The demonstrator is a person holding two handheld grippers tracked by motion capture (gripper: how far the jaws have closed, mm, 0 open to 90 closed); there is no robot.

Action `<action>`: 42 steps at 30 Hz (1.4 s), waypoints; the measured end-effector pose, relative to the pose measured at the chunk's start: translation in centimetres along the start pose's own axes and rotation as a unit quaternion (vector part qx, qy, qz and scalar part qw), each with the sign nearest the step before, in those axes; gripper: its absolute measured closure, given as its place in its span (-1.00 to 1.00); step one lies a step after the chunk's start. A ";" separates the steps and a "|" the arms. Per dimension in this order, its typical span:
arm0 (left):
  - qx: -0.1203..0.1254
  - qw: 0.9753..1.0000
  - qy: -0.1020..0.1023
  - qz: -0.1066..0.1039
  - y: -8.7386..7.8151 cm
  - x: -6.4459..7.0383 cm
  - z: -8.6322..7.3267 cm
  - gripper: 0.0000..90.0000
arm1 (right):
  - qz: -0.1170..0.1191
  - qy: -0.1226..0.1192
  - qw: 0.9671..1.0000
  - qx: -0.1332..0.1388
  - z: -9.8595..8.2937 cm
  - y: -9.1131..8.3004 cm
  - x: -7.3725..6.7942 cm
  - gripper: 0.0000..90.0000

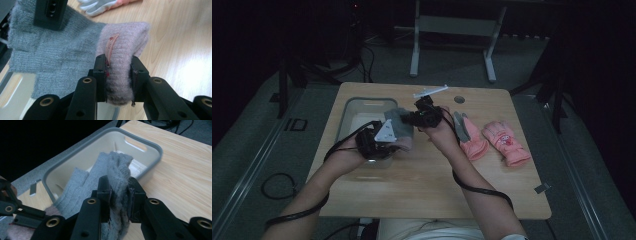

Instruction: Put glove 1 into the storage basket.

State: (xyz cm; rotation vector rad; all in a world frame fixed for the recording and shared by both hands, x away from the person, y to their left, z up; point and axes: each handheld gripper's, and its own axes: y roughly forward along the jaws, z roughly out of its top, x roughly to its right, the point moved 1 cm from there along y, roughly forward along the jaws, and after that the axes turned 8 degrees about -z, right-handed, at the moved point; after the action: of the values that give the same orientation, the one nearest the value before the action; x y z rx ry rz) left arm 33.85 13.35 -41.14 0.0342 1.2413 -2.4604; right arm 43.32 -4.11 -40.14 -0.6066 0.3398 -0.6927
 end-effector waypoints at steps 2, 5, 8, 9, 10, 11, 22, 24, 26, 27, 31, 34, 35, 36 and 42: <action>-0.002 1.000 -0.001 0.003 -0.2 -0.2 -0.3 0.59 | 0.000 -0.002 1.000 -0.001 0.3 0.3 -0.4 0.69; -0.007 1.000 -0.008 0.010 -0.9 -1.2 -1.7 0.59 | 0.005 -0.006 1.000 -0.002 1.4 1.9 -1.4 0.69; -0.016 1.000 -0.012 0.013 -1.4 -2.1 -2.7 0.59 | 0.009 -0.005 1.000 -0.005 2.0 3.2 -1.9 0.69; -0.019 1.000 -0.016 0.013 -1.5 -2.4 -3.1 0.59 | 0.010 -0.004 1.000 -0.006 2.2 3.6 -2.1 0.69; -0.020 1.000 -0.015 0.014 -1.6 -2.7 -3.5 0.59 | 0.011 -0.006 1.000 -0.008 2.5 4.1 -2.2 0.69; -0.022 1.000 -0.016 0.012 -1.6 -3.1 -3.8 0.59 | 0.009 -0.008 1.000 -0.009 2.7 4.6 -2.3 0.69; -0.048 0.999 -0.022 -0.007 -0.2 -5.7 -7.6 0.59 | 0.019 0.021 0.999 -0.029 2.3 9.6 -2.5 0.69; -0.052 0.998 -0.028 -0.015 0.5 -6.0 -8.3 0.59 | 0.017 0.024 0.999 -0.035 2.0 10.4 -2.5 0.69; -0.061 0.997 -0.034 -0.024 1.2 -6.5 -8.8 0.59 | 0.015 0.025 0.999 -0.046 1.7 11.4 -2.4 0.69; -0.067 0.997 -0.035 -0.028 1.6 -6.8 -9.0 0.59 | 0.014 0.029 0.998 -0.050 1.5 11.9 -2.4 0.69; -0.091 0.994 -0.030 -0.047 3.0 -7.6 -9.6 0.58 | 0.008 0.039 0.997 -0.068 0.6 13.4 -2.0 0.68; -0.103 0.992 -0.032 -0.061 4.1 -7.9 -9.7 0.58 | -0.001 0.044 0.996 -0.083 0.1 14.2 -1.5 0.68; -0.110 0.992 -0.029 -0.061 4.4 -8.0 -9.7 0.58 | -0.003 0.045 0.995 -0.088 0.0 14.5 -1.4 0.68; -0.114 0.991 -0.027 -0.065 4.6 -8.1 -9.7 0.58 | -0.010 0.041 0.995 -0.088 -0.1 14.6 -1.3 0.68; -0.137 0.987 -0.023 -0.084 6.0 -8.9 -9.6 0.58 | -0.021 0.037 0.993 -0.110 -0.2 15.2 -0.9 0.61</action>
State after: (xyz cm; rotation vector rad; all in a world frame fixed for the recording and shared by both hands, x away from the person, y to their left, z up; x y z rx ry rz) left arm 42.70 20.51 -49.90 -0.2080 1.6094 -2.3865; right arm 50.08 5.70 -49.68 -0.8000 0.4776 -0.7244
